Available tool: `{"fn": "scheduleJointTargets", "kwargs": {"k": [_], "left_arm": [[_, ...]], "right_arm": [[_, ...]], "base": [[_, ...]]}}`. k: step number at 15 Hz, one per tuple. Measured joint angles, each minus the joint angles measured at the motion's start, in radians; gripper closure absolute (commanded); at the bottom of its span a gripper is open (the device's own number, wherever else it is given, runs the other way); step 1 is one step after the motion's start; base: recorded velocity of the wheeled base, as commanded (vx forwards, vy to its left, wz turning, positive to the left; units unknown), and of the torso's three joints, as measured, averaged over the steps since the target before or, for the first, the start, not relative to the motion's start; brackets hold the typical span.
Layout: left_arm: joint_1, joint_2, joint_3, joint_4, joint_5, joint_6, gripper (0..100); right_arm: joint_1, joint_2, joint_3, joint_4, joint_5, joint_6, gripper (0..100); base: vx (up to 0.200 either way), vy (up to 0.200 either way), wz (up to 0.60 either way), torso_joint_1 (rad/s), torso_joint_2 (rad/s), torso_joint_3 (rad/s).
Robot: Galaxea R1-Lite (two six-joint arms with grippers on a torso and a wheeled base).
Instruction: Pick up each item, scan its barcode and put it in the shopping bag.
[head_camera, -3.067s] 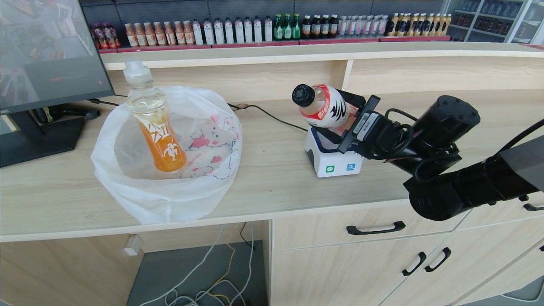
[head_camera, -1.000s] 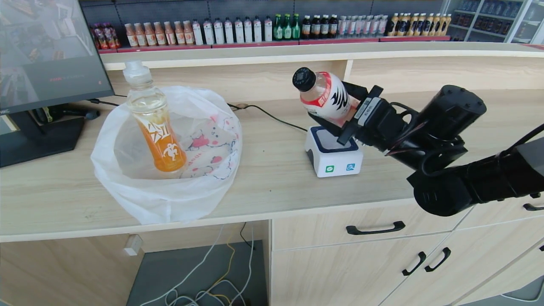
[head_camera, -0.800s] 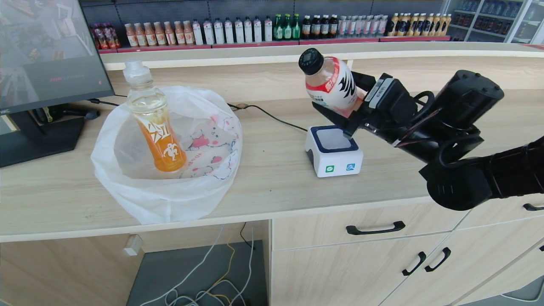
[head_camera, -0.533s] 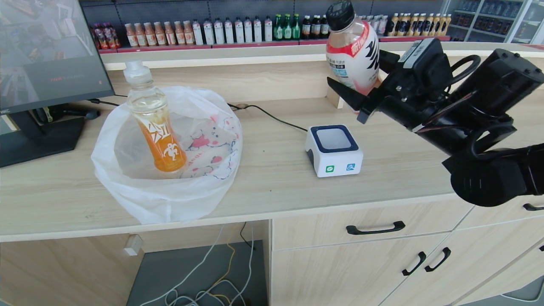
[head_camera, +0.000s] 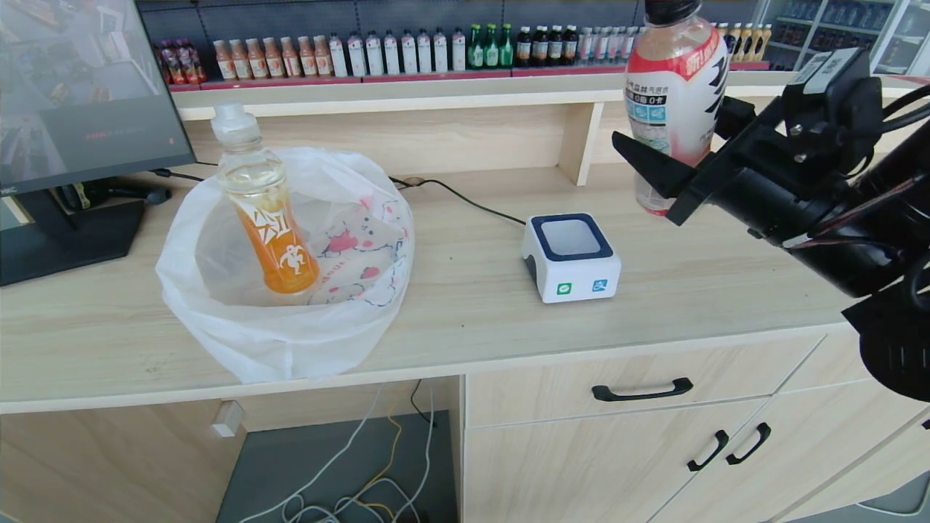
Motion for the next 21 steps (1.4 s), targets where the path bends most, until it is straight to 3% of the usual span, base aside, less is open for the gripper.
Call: {"fn": "scheduleJointTargets", "kwargs": {"k": [5,11,16,21], "left_arm": [[0.0,0.0,0.0,0.0,0.0,0.0,0],[0.0,0.0,0.0,0.0,0.0,0.002,0],[0.0,0.0,0.0,0.0,0.0,0.001,0],[0.0,0.0,0.0,-0.001,0.0,-0.002,0]], "right_arm": [[0.01,-0.037,0.192,-0.205,-0.346,0.279,100],[0.034,-0.065,0.3,-0.258,-0.359,0.331,100],[0.038,-0.055,0.275,-0.27,-0.406,0.356,100],[0.035,-0.036,0.26,-0.273,-0.413,0.392,100]], "base": [[0.0,0.0,0.0,0.0,0.0,0.0],[0.0,0.0,0.0,0.0,0.0,0.0],[0.0,0.0,0.0,0.0,0.0,0.0],[0.0,0.2,0.0,0.003,0.0,0.002]]}}
